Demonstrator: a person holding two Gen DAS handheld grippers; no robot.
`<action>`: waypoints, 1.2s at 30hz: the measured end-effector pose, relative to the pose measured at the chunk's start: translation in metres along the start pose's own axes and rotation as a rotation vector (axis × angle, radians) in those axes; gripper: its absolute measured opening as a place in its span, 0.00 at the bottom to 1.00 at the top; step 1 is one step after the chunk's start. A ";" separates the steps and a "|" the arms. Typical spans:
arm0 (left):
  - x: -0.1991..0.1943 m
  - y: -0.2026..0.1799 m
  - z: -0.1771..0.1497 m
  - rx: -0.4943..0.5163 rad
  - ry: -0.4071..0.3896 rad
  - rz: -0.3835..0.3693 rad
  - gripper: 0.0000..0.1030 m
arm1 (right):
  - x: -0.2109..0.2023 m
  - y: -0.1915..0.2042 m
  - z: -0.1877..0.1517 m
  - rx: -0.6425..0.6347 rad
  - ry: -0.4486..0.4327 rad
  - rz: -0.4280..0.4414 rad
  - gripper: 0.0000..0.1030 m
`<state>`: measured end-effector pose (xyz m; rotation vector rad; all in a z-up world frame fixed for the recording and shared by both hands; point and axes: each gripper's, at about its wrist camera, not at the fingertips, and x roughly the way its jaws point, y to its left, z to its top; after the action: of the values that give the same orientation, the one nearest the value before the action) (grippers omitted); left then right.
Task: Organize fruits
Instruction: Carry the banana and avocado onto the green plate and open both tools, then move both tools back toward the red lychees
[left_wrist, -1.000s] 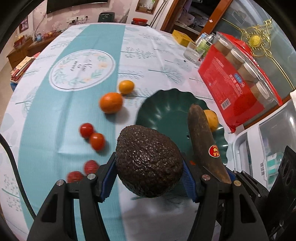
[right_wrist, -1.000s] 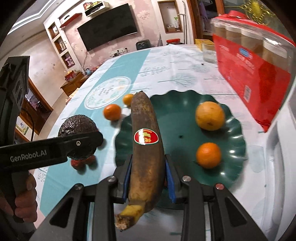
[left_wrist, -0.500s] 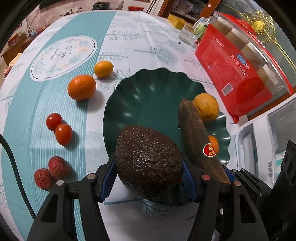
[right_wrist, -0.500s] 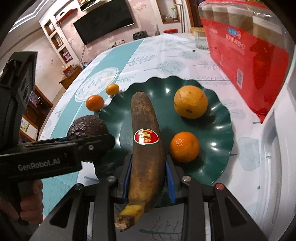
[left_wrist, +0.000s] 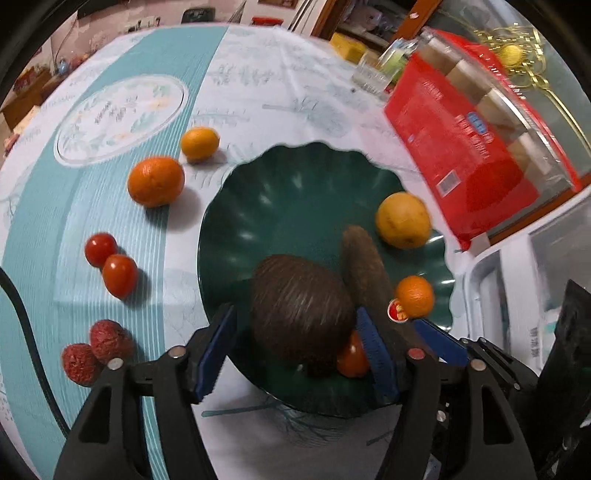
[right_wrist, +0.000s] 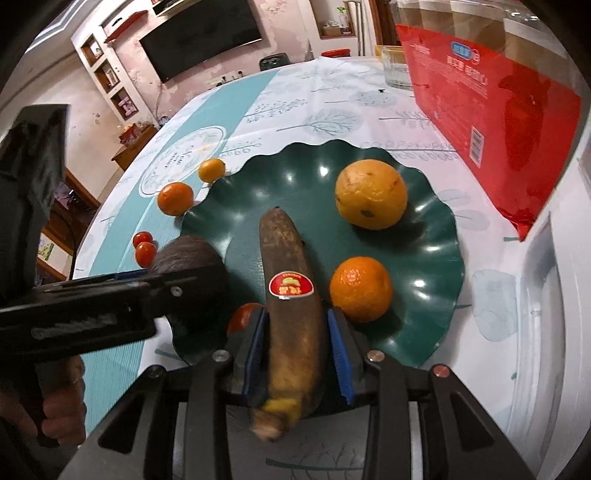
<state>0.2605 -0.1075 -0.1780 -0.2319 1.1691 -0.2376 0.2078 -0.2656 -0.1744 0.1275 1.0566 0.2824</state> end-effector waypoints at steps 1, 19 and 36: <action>-0.003 -0.002 0.000 0.007 -0.008 0.006 0.69 | -0.002 0.000 0.000 0.004 -0.006 -0.002 0.37; -0.092 0.024 -0.056 -0.037 -0.111 -0.034 0.72 | -0.066 0.020 -0.032 0.044 -0.092 -0.070 0.53; -0.147 0.105 -0.119 -0.009 -0.063 -0.017 0.72 | -0.073 0.101 -0.095 0.103 -0.044 -0.058 0.53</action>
<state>0.1025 0.0305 -0.1246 -0.2560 1.1061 -0.2386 0.0742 -0.1927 -0.1356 0.1947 1.0298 0.1719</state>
